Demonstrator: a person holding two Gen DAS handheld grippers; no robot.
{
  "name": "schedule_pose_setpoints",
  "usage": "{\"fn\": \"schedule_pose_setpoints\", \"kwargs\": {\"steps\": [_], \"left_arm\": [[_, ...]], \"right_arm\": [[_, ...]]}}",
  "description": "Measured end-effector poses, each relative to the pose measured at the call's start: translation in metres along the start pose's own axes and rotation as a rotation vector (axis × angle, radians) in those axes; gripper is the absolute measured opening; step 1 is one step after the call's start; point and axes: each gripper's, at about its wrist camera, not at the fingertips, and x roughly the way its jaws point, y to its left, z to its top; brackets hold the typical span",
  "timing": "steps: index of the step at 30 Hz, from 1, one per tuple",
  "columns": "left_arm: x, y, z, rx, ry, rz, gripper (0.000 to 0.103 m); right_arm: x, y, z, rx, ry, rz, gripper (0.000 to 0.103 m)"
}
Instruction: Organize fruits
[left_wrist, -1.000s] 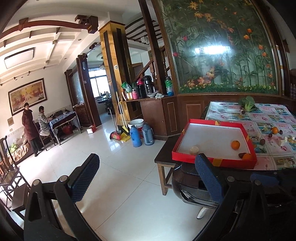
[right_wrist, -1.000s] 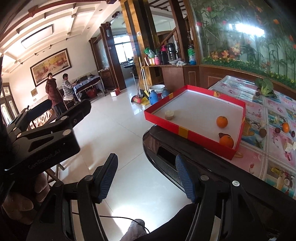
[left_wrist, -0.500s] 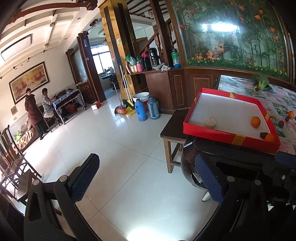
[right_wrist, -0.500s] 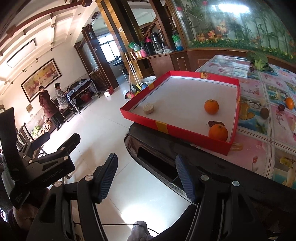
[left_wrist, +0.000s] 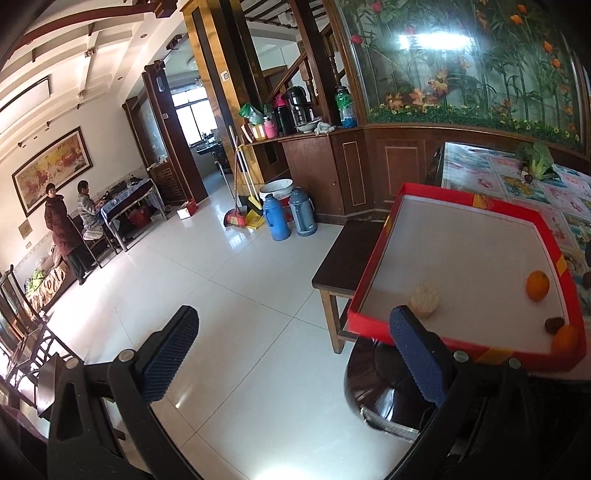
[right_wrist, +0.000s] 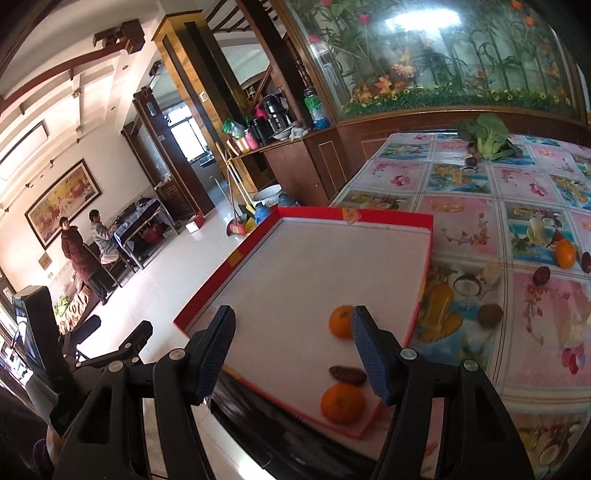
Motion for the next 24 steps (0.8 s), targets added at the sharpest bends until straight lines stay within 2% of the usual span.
{"fn": "schedule_pose_setpoints", "kwargs": {"steps": [7,13,16,20,24], "left_arm": [[-0.001,-0.026,0.036,-0.001,-0.024,-0.016,0.103],[-0.008,-0.041,0.042,0.016,-0.01,0.01,0.103],[-0.014,-0.052,0.042,0.035,-0.006,0.034,0.103],[-0.019,-0.074,0.044,0.04,0.009,0.036,0.103],[-0.036,-0.112,0.053,0.063,-0.013,-0.021,0.103]], "right_arm": [[0.012,-0.026,0.039,0.041,-0.021,-0.017,0.065],[0.008,-0.039,0.06,0.064,-0.064,0.014,0.065],[0.003,-0.051,0.06,0.085,-0.066,0.032,0.065],[-0.022,-0.078,0.056,0.104,-0.076,0.031,0.065],[-0.064,-0.115,0.053,0.119,-0.119,-0.036,0.065]]}}
